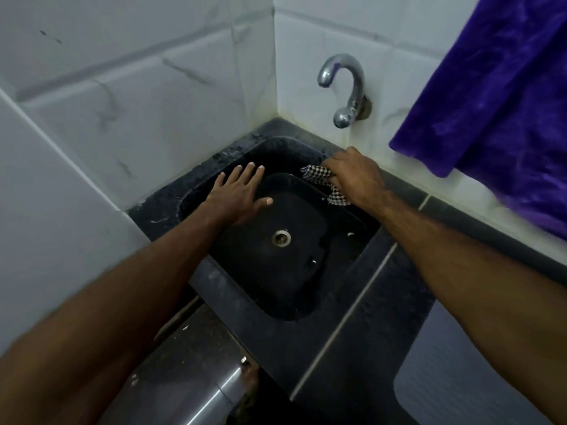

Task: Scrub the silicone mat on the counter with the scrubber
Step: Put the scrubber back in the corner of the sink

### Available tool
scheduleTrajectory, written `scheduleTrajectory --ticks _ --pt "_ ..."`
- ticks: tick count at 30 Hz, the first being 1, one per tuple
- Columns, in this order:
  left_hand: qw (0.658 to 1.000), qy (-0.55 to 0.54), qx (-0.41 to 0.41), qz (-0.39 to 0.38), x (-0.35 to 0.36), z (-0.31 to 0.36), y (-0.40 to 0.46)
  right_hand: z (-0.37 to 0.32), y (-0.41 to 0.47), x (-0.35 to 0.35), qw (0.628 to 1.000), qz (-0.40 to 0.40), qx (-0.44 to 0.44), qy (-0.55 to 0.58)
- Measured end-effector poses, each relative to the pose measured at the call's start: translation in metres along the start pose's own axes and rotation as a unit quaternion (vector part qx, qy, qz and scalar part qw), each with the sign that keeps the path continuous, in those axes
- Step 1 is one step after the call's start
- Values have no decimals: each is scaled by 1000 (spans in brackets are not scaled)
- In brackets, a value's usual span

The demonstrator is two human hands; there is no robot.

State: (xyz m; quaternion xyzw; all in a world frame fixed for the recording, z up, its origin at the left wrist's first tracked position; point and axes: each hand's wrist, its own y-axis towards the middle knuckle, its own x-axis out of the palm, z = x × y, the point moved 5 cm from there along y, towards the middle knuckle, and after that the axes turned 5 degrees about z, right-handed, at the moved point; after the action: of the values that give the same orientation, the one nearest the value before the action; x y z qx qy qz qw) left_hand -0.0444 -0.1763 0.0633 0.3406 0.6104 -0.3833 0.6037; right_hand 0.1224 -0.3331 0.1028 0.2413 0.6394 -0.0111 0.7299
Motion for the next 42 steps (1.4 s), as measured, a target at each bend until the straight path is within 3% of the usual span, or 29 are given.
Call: scheduleTrajectory --ticks 6,10,17,21,25,29,37,42 --pt "1000 -17 2 -3 -4 -71 70 -2 94 51 994 6 95 54" --pt "998 -58 -1 -39 2 -99 111 -3 134 85 966 51 154 203" --pt "994 -85 8 -68 21 -121 180 4 198 149 915 39 255 309" --pt "997 -33 69 -13 22 -118 211 9 233 154 907 81 230 342" --pt "995 -18 95 22 29 -120 233 27 268 178 920 108 224 304" --pt "994 -10 102 33 42 -127 246 39 312 209 946 124 162 251" --pt "996 23 89 8 64 -143 245 -2 295 279 969 17 76 233" --pt "997 9 77 -10 74 -144 234 -10 274 282 976 -39 107 184"
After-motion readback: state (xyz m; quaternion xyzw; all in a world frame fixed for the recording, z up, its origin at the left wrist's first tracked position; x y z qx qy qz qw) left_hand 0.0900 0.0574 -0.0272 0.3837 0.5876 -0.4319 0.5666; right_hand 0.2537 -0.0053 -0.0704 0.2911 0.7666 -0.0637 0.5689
